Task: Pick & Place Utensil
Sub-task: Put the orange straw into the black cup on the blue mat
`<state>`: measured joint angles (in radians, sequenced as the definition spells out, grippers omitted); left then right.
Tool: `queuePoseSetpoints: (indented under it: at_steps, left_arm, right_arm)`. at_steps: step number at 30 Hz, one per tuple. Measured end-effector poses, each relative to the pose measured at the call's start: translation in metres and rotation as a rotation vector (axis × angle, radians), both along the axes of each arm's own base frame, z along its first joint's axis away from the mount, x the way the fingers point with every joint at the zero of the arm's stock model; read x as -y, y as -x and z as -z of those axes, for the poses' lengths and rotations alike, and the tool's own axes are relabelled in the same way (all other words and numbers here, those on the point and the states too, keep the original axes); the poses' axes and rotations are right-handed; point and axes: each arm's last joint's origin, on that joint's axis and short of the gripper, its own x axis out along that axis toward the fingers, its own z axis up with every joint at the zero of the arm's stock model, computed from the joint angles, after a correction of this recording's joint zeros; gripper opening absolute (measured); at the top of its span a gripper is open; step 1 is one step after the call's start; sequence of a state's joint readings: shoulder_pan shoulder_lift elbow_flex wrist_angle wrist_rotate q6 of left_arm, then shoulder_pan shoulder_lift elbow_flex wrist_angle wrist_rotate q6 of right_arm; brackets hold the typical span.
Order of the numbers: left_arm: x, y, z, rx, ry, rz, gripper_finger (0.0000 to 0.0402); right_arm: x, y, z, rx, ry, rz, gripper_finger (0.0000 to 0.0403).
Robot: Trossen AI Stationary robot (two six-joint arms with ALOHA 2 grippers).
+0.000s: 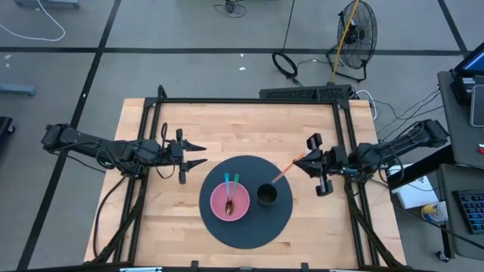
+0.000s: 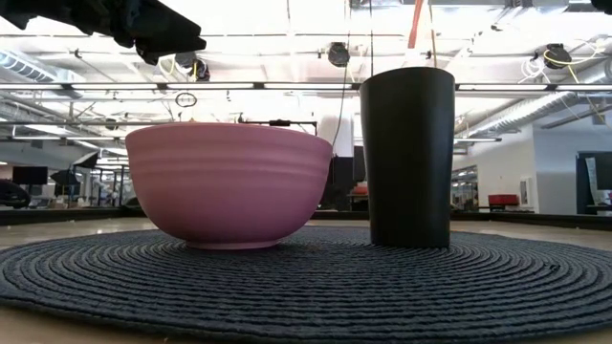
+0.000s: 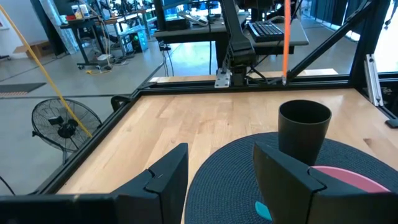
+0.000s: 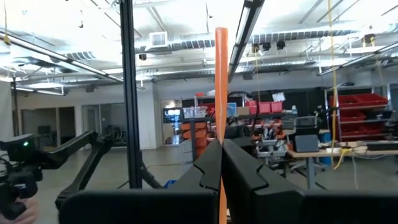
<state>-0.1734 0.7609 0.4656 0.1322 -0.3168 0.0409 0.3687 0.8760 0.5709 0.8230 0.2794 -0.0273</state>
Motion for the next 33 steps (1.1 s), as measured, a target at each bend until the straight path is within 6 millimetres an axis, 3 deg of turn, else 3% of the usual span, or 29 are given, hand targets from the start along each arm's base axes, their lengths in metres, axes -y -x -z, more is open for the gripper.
queuePoseSetpoints:
  at_steps: [23, 33]
  left_arm:
    - [0.000, 0.000, 0.000, 0.002, 0.016, -0.003, 0.0186]
    - [0.000, 0.000, 0.000, 0.002, 0.018, -0.003, 0.0186]
  right_arm:
    - [-0.027, -0.033, 0.032, -0.103, 0.029, -0.110, 0.0000]
    - [-0.028, -0.034, 0.033, -0.097, 0.045, -0.103, 0.0000]
